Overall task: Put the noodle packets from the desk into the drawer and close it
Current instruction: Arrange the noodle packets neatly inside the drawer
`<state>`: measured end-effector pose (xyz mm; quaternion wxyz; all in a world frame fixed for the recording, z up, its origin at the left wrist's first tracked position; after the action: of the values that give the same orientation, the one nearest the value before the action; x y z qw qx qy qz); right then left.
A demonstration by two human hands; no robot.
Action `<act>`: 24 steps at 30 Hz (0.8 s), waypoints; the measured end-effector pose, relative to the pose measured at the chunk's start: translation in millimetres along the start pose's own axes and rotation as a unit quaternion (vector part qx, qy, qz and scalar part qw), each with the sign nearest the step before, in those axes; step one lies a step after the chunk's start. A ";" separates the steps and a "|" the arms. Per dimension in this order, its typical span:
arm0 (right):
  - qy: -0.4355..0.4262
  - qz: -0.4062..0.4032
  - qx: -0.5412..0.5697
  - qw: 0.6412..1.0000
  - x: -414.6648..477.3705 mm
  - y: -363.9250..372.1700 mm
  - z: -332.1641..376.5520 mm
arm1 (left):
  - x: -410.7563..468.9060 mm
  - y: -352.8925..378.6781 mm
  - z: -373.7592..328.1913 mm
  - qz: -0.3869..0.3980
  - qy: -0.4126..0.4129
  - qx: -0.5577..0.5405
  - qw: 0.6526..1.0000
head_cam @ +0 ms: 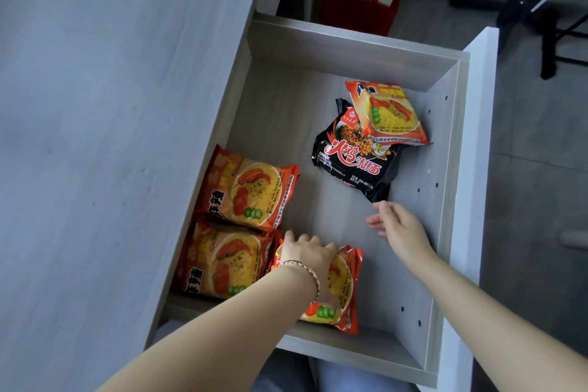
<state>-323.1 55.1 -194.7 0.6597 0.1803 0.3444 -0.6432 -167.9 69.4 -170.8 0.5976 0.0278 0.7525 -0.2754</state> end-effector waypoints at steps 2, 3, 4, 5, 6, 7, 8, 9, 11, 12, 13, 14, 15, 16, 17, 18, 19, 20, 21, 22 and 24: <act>0.012 -0.006 -0.016 1.000 -0.7 -2.9 -3.5 | -1.5 -0.1 5.0 0.017 -0.017 -0.008 1.000; 0.020 -0.006 -0.024 0.999 -1.0 -2.9 -5.7 | -2.4 0.6 7.0 0.021 -0.019 -0.011 1.000; 0.028 -0.004 -0.034 0.999 -1.0 -3.5 -7.0 | -2.1 1.3 8.1 0.020 -0.019 -0.013 1.000; 0.037 -0.001 -0.043 0.998 -0.8 -4.3 -9.0 | -2.1 2.7 8.4 0.019 -0.015 -0.014 1.000; 0.045 0.003 -0.055 0.997 -1.7 -5.2 -9.3 | -2.7 3.6 7.9 0.016 -0.007 -0.013 1.000; 0.049 0.005 -0.070 0.996 -2.8 -6.1 -7.9 | -3.6 4.1 7.3 0.014 0.002 -0.011 1.000; 0.045 0.002 -0.093 0.995 -3.3 -8.1 -2.9 | -5.1 3.1 6.2 0.014 0.012 -0.008 1.000; 0.032 -0.010 -0.121 0.992 -3.0 -10.2 5.8 | -7.1 2.2 5.7 0.016 0.023 0.002 1.000; -0.013 -0.068 -0.173 0.983 3.6 -15.2 37.5 | -11.0 -3.8 6.4 -0.001 0.046 0.022 0.999; -0.042 -0.107 -0.191 0.975 9.9 -16.8 58.5 | -12.9 -7.9 7.9 -0.037 0.058 0.016 0.997; -0.071 -0.141 -0.207 0.965 18.7 -18.1 79.5 | -14.9 -13.6 10.5 -0.095 0.072 -0.001 0.993; -0.093 -0.171 -0.225 0.955 28.7 -19.1 99.3 | -17.6 -19.3 14.1 -0.181 0.078 -0.014 0.980; -0.104 -0.192 -0.249 0.944 41.6 -19.5 115.5 | -19.6 -25.4 20.3 -0.260 0.076 -0.021 0.963; -0.098 -0.205 -0.285 0.931 53.4 -19.7 129.2 | -23.5 -31.2 27.7 -0.309 0.064 -0.027 0.948; -0.075 -0.210 -0.327 0.918 64.8 -19.7 138.2 | -26.3 -36.4 36.3 -0.349 0.044 -0.030 0.936; -0.046 -0.208 -0.365 0.907 77.3 -20.5 143.9 | -27.3 -41.6 47.7 -0.377 0.006 -0.038 0.926; -0.011 -0.199 -0.388 0.900 87.5 -22.3 146.1 | -27.0 -44.0 58.3 -0.376 -0.025 -0.046 0.925; 0.028 -0.187 -0.391 0.901 96.1 -24.9 145.0 | -28.7 -46.0 67.3 -0.359 -0.048 -0.058 0.930; 0.065 -0.173 -0.376 0.908 102.5 -28.0 141.1 | -28.8 -44.6 75.6 -0.351 -0.065 -0.071 0.931; 0.098 -0.159 -0.354 0.916 108.2 -31.3 135.8 | -29.0 -41.6 83.4 -0.332 -0.080 -0.084 0.936; 0.131 -0.141 -0.326 0.926 115.1 -37.7 127.2 | -27.8 -32.6 97.0 -0.263 -0.092 -0.143 0.950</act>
<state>-338.9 -118.9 -177.2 0.5336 -0.0122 0.6405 -0.5522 -86.4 6.4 -146.0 0.5686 -0.2821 0.7064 -0.3133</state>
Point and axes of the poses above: each hand's wrist, its own x-axis towards the middle knuckle, its own y-axis out of the palm, z = x × y, the point moved 3 cm from there along x, towards the middle knuckle, and after that the axes turned 9 degrees about z, right-handed, at the moved point
